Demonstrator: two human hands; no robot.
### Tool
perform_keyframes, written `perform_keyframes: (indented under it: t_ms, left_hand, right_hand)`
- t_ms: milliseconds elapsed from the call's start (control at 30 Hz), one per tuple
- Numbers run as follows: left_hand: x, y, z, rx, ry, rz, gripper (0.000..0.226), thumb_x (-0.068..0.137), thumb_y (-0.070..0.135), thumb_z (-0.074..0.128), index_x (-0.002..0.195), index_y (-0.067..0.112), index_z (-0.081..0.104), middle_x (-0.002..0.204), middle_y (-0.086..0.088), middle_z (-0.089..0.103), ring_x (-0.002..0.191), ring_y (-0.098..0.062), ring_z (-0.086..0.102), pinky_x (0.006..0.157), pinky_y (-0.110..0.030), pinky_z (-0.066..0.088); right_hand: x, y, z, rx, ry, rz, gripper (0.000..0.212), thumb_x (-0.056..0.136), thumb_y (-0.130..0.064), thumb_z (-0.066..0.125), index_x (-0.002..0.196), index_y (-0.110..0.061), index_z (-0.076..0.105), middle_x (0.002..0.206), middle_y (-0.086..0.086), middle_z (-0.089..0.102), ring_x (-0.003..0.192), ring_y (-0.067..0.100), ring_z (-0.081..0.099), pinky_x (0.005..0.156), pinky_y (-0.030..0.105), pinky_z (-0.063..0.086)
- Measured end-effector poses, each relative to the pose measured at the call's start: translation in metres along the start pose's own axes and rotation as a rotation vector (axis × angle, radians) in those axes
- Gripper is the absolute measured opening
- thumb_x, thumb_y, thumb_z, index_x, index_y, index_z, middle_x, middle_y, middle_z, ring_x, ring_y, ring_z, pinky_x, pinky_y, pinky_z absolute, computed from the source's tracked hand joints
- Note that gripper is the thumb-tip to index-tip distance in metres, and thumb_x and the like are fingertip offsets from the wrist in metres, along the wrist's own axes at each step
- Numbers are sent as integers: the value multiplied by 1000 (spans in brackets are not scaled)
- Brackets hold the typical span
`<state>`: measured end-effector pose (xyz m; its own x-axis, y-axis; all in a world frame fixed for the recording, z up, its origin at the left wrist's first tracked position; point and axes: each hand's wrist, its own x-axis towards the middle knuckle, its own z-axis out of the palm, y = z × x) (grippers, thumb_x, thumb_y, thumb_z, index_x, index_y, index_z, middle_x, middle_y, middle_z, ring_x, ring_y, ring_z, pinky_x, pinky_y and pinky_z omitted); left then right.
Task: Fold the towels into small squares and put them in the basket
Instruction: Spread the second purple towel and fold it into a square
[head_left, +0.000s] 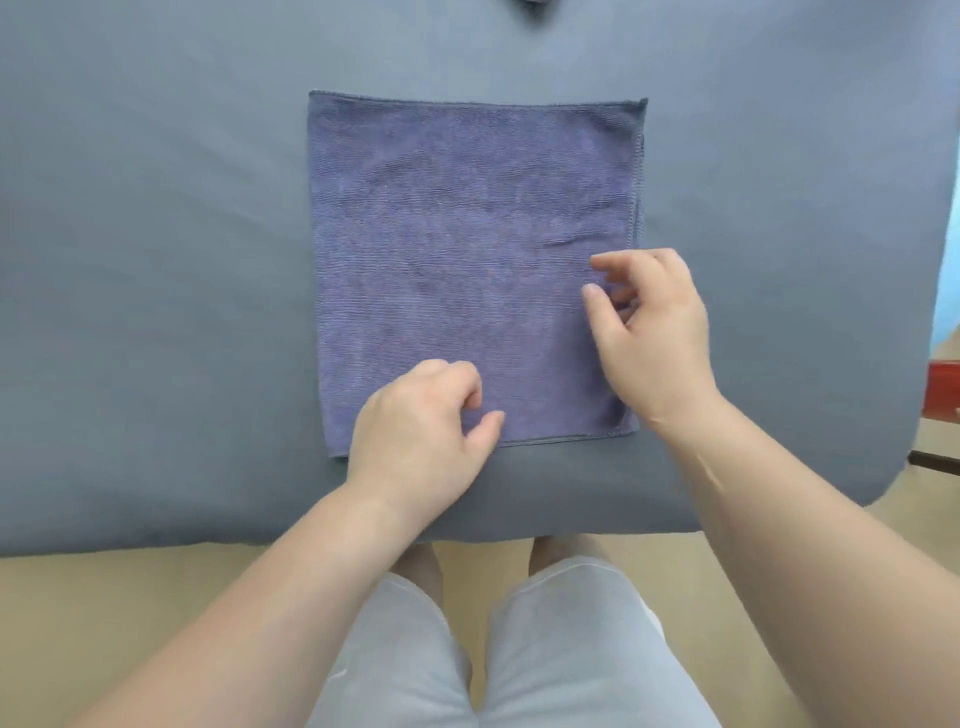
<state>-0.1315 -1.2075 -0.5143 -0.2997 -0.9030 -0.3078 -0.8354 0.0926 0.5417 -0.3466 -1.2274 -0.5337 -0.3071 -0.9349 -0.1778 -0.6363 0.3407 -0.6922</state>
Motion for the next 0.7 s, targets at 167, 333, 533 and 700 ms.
perform_keyframes:
  t_ms: [167,333,533,700]
  left_hand:
    - [2,56,56,36,-74,251,28,68,33,82,78,16,62,75,1,52,70,-27,57,58,-37,50]
    - [7,71,83,134,-107,191,34,61,35,88,73,16,62,74,-1,53,69,-27,57,59,-35,48]
    - [12,77,91,137,-51,149,22,68,26,83,69,16,63,71,-1,54,66,-28,57,55,-34,46]
    - [19,80,93,134,-15,170,11,72,20,67,64,16,61,65,-1,53,59,-29,56,51,-31,40]
  right_hand:
    - [-5,25,-36,-19,-182,154,19,91,-12,65,102,-27,68,89,-4,68,74,10,61,80,25,53]
    - [-2,35,-42,40,-243,274,16,92,-15,65,104,-26,65,84,-5,67,69,13,62,72,23,51]
    - [24,29,-40,84,-245,141,29,97,-18,61,125,-24,64,113,-5,60,70,-9,54,77,2,39]
    - [69,14,-32,81,-292,60,39,98,-20,59,136,-19,59,121,-8,52,75,-11,50,80,2,36]
